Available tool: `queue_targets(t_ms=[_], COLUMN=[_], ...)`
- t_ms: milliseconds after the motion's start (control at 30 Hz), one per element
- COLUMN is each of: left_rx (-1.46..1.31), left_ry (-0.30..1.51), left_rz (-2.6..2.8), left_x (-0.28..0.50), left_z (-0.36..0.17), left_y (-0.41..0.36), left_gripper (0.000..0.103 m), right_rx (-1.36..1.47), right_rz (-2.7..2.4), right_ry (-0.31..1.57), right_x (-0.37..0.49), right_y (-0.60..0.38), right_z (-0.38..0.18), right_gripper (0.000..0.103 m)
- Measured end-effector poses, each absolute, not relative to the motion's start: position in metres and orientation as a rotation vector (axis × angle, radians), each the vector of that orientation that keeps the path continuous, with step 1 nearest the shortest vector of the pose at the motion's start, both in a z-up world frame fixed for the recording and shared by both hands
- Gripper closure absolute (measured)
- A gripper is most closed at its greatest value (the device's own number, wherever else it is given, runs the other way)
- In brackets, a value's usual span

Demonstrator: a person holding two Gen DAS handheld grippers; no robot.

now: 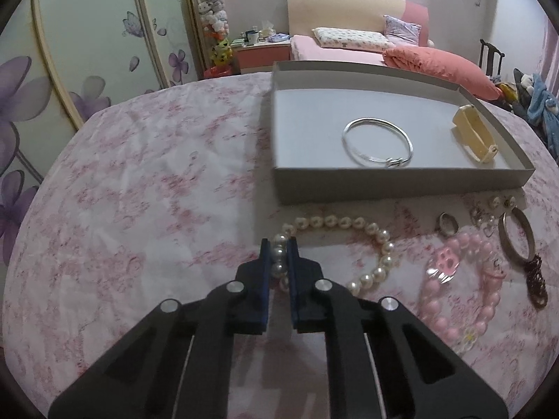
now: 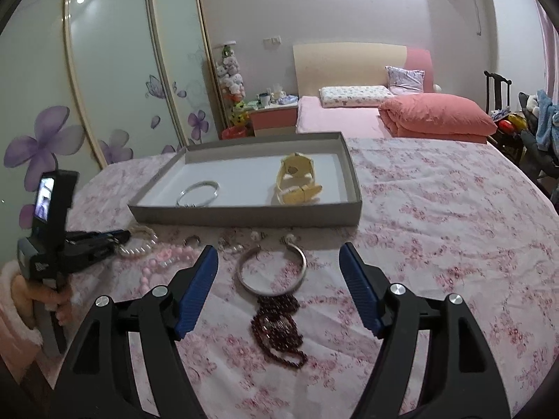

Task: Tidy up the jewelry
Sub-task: 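Grasp the pearl bracelet with the left tool while the right tool grasps the red bead necklace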

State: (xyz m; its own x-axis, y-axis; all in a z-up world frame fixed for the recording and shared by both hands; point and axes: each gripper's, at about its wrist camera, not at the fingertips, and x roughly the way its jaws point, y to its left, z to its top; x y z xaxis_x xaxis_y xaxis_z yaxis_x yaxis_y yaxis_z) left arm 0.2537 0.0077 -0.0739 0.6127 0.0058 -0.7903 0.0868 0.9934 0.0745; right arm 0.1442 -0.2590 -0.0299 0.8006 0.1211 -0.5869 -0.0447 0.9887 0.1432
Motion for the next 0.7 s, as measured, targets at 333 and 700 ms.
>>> queue_targets(t_ms=[333,700], left_rx=[0.100,0.098], left_ry=[0.912,0.897], left_rz=[0.056,0.065], left_x=[0.233,0.227], left_z=[-0.072,-0.071], left_y=[0.072,0.077], left_gripper=[0.093,0.093], right_rx=[0.021,-0.027], right_rz=[0.104,0.114], right_ry=[0.800,0.900], right_x=[0.144,0.167], right_y=[-0.248,-0.236], right_z=[-0.062,-0.079], right_gripper=[0.031,0.033])
